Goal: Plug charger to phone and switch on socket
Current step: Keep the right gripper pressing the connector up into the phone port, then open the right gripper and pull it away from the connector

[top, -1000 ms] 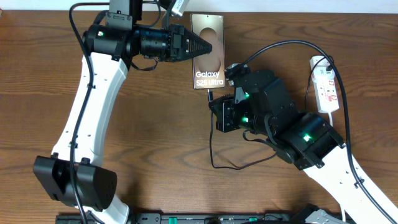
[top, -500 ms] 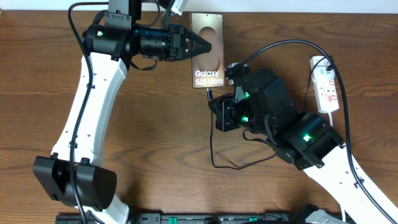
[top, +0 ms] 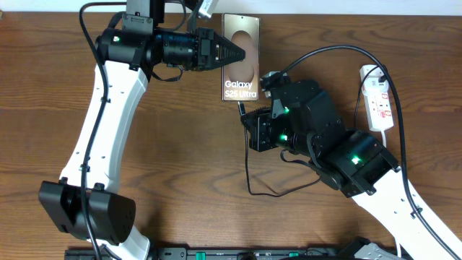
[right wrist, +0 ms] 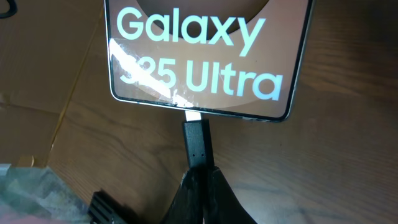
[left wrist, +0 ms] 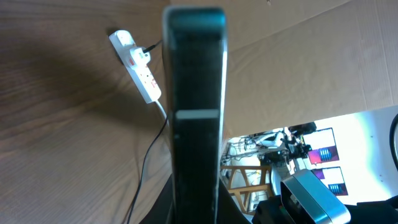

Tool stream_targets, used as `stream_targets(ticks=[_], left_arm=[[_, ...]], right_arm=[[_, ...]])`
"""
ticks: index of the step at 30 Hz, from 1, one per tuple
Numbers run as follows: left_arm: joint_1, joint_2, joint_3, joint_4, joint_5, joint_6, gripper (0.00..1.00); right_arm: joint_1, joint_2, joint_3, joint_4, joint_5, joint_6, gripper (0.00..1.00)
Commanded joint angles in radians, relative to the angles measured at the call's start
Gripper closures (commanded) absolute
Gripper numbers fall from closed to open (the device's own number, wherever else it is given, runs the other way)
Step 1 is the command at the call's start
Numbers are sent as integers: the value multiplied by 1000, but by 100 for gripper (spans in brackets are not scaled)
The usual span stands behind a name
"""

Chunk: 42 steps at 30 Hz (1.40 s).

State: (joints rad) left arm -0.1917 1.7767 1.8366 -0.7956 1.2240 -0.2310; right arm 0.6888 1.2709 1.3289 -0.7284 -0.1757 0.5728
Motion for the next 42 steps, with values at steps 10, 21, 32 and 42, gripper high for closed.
stream_targets(ticks=[10,21,32,42], left_arm=[[-16,1,13,-10,47,14,93],[-16,1,13,-10,47,-10,93],[-16,1,13,-11,48,-32,93],[-16,1,13,-30,48,-32,93]], right_arm=[[-6,5,32,41,71,40,99],[-6,5,32,56,99,77,99],[-6,5,32,72,123,65,99],[-6,5,32,101,125,39,99]])
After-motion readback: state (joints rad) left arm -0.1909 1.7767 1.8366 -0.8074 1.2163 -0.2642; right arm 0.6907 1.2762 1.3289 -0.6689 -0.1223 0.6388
